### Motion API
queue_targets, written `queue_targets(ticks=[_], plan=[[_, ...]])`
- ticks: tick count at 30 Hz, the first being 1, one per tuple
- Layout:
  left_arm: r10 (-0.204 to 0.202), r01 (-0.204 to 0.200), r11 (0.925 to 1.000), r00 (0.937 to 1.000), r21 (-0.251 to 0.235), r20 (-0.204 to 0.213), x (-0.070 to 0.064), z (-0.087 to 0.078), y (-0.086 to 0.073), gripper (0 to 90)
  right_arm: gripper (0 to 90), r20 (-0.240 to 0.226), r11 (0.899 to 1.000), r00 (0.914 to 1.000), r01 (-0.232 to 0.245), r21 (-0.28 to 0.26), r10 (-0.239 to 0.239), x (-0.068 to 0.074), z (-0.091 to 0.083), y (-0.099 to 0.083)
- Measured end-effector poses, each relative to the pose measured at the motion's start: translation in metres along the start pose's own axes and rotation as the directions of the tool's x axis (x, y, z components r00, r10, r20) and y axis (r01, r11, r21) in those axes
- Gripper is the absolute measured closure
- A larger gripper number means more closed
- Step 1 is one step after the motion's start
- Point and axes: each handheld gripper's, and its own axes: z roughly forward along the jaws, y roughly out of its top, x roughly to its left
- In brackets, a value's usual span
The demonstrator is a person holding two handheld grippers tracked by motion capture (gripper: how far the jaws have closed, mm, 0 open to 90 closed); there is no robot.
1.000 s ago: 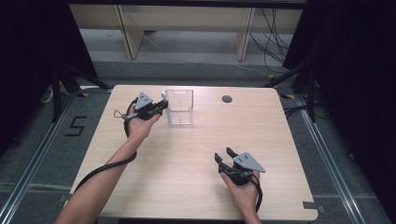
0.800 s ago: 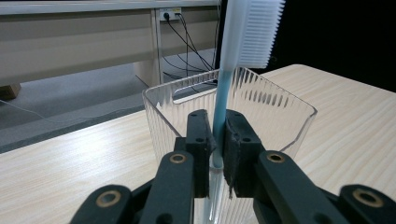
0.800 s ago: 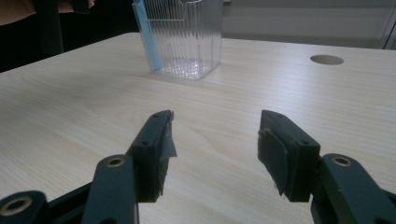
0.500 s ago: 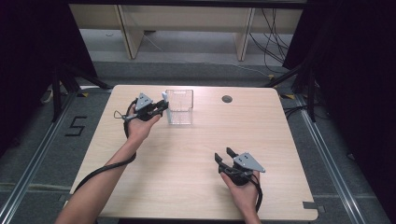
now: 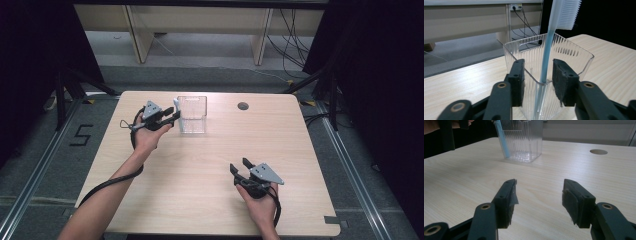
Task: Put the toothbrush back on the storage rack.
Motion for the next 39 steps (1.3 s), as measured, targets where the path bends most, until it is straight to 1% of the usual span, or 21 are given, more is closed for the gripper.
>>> queue_targets(ticks=[1,3,5,6,7,8,11,12,15,17,18,20,22,24,26,29,30,31,38,39], plan=[[-0.001,0.001,1.0,1.0,-0.001,-0.001,0.0,0.0,0.0,57.9,45.4,-0.005,1.0,0.9998,-0.018,0.006,0.018,0.001,0.0,0.0],[0.001,-0.001,1.0,1.0,-0.006,0.0,0.0,-0.001,0.0,55.4,45.4,-0.005,1.0,0.9998,-0.018,0.005,0.018,0.001,0.0,0.0],[-0.011,0.011,0.9999,0.9999,-0.001,0.001,-0.001,-0.002,0.001,52.9,45.4,-0.008,1.0,0.9999,-0.012,0.0,0.012,0.001,0.0,0.0],[-0.016,0.016,0.9999,0.9999,0.0,0.003,-0.001,-0.003,0.001,52.0,45.4,0.0,1.0,1.0,-0.001,0.0,0.001,0.0,0.0,0.0],[-0.016,0.016,0.9999,0.9999,0.0,0.005,-0.002,-0.004,0.001,51.4,45.4,-0.002,1.0,0.9999,-0.013,0.003,0.013,0.001,0.0,0.0],[-0.014,0.014,0.9999,0.9999,-0.001,0.006,-0.002,-0.004,0.001,50.4,45.4,0.001,1.0,1.0,0.001,0.0,-0.001,0.0,0.0,0.0],[-0.015,0.015,0.9999,0.9999,-0.001,0.003,-0.002,-0.006,0.002,48.3,45.4,0.002,1.0,1.0,0.001,-0.001,-0.001,0.0,0.0,0.0],[-0.008,0.008,1.0,1.0,0.002,0.002,-0.001,-0.006,0.002,47.7,45.4,-0.009,1.0,0.9999,-0.014,0.0,0.014,0.001,0.0,0.0],[-0.011,0.011,0.9999,0.9999,0.005,-0.003,-0.001,-0.008,0.002,45.6,45.3,-0.011,1.0,0.9998,-0.019,0.001,0.019,0.001,0.0,0.0],[-0.013,0.013,0.9999,0.9999,0.005,-0.002,-0.001,-0.009,0.001,45.1,45.3,-0.011,1.0,0.9998,-0.019,0.001,0.019,0.001,0.0,0.0],[-0.015,0.015,0.9999,0.9999,0.002,-0.001,-0.002,-0.009,0.001,44.5,45.2,-0.003,1.0,0.9998,-0.017,0.005,0.017,0.001,0.0,0.0],[-0.011,0.011,0.9999,0.9999,0.012,-0.002,-0.002,-0.011,0.0,43.4,44.8,-0.011,1.0,0.9997,-0.021,0.001,0.021,0.001,0.0,0.0],[-0.011,0.011,0.9998,0.9999,0.016,-0.003,-0.002,-0.012,-0.001,43.0,44.4,-0.008,1.0,0.9998,-0.019,0.0,0.019,0.001,0.0,0.0],[-0.001,0.001,0.9998,1.0,0.02,-0.002,-0.001,-0.013,-0.002,42.7,44.2,0.0,1.0,1.0,-0.005,-0.01,0.005,0.0,0.001,0.0],[-0.003,0.003,0.9998,1.0,0.021,-0.003,-0.002,-0.014,-0.002,42.0,44.1,0.001,1.0,1.0,-0.004,-0.01,0.004,0.0,0.001,0.0],[-0.004,0.004,0.9996,1.0,0.028,-0.003,-0.002,-0.017,-0.003,41.3,44.0,-0.003,1.0,0.9998,-0.02,-0.005,0.02,0.001,0.0,0.0],[-0.005,0.005,0.9996,1.0,0.029,-0.005,-0.001,-0.018,-0.004,41.0,44.0,-0.002,1.0,0.9999,-0.016,0.001,0.016,0.0,0.0,0.0],[-0.006,0.006,0.9995,1.0,0.03,-0.002,-0.001,-0.019,-0.004,40.8,44.1,-0.003,1.0,0.9997,-0.026,0.008,0.026,0.001,-0.001,0.001],[-0.006,0.007,0.9992,1.0,0.038,-0.004,-0.001,-0.026,-0.003,38.9,44.1,-0.002,1.0,0.9999,-0.012,0.005,0.012,0.0,-0.001,0.001],[-0.012,0.012,0.9992,0.9999,0.038,-0.009,-0.001,-0.028,-0.003,38.6,44.1,-0.004,1.0,0.9998,-0.019,0.005,0.019,0.001,-0.001,0.0]])
